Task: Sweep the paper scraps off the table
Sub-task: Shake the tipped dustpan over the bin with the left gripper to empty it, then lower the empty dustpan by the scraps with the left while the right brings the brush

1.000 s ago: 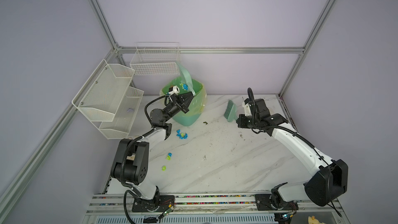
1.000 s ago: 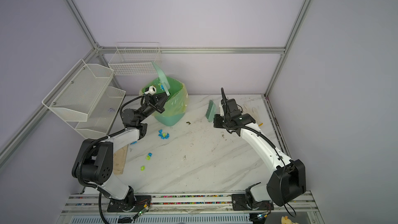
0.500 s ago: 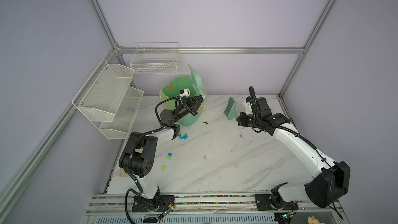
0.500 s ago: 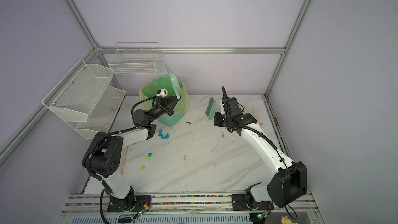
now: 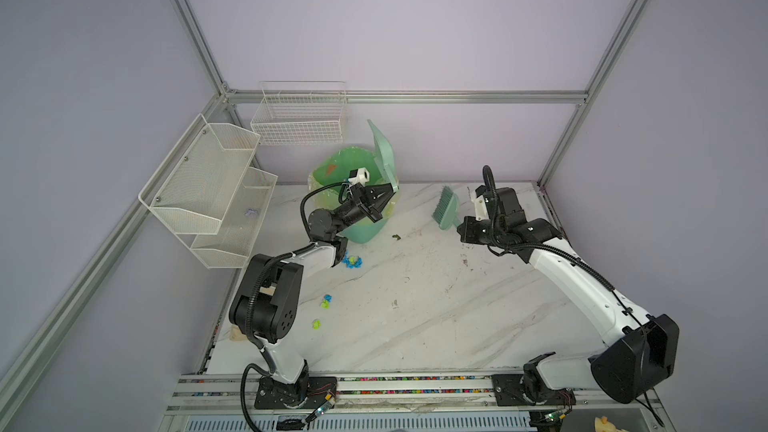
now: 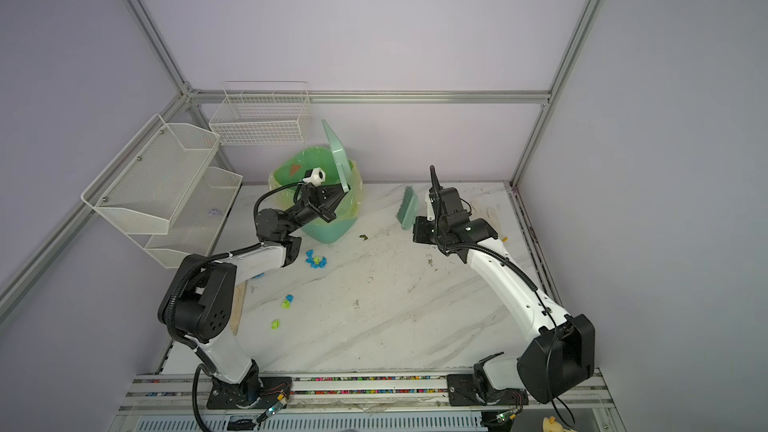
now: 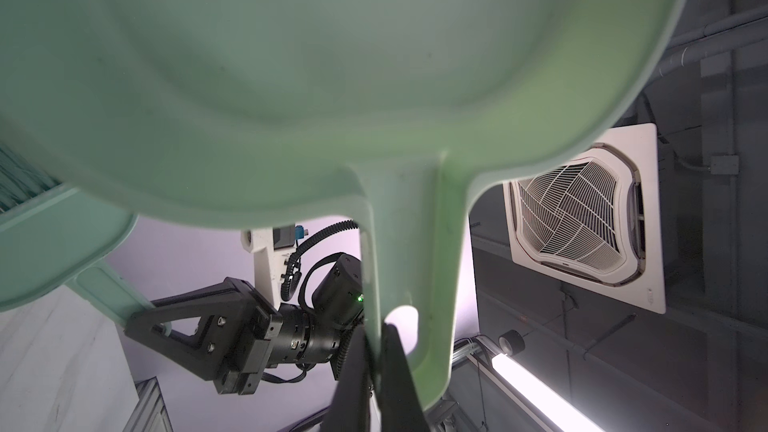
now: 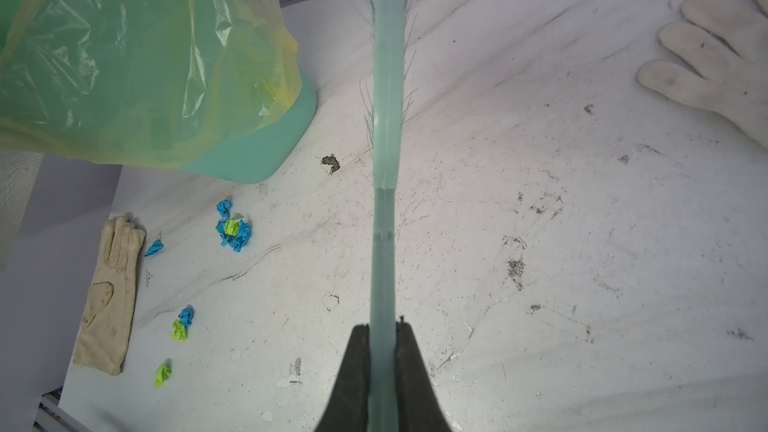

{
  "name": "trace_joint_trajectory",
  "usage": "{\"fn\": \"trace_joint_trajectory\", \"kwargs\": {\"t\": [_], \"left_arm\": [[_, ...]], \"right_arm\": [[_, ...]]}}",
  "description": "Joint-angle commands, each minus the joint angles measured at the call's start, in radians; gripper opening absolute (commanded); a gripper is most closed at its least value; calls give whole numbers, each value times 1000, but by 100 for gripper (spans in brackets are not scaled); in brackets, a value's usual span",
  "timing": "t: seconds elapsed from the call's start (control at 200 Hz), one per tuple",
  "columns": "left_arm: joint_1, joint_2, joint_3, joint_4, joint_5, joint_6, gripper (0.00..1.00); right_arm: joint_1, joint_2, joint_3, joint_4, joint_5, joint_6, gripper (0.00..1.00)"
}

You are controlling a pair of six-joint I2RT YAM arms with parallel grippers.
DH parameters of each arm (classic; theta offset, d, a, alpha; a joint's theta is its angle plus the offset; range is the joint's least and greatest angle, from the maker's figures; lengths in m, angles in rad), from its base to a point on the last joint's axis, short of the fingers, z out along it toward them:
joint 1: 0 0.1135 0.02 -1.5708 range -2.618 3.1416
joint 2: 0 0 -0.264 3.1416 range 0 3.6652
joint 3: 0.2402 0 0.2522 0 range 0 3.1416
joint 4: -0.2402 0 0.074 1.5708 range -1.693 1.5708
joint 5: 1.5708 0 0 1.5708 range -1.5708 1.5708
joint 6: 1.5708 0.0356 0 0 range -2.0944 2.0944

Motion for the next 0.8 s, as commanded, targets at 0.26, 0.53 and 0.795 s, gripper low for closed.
{"fn": "trace_joint_trajectory", "kwargs": {"t": [0.26,0.53,0.795], "left_arm": [[5,-192,74,-283,159,-88,0],[9,-422,239,-1592,154,850,0],[-21,-499,211,-1954,42,1125,0]], "right_arm": [[-4,-21,25,7,-48,38,0],[-4,-35,13,-9,-61,56,0],[-4,-44,24,-48,-32,54,0]]}}
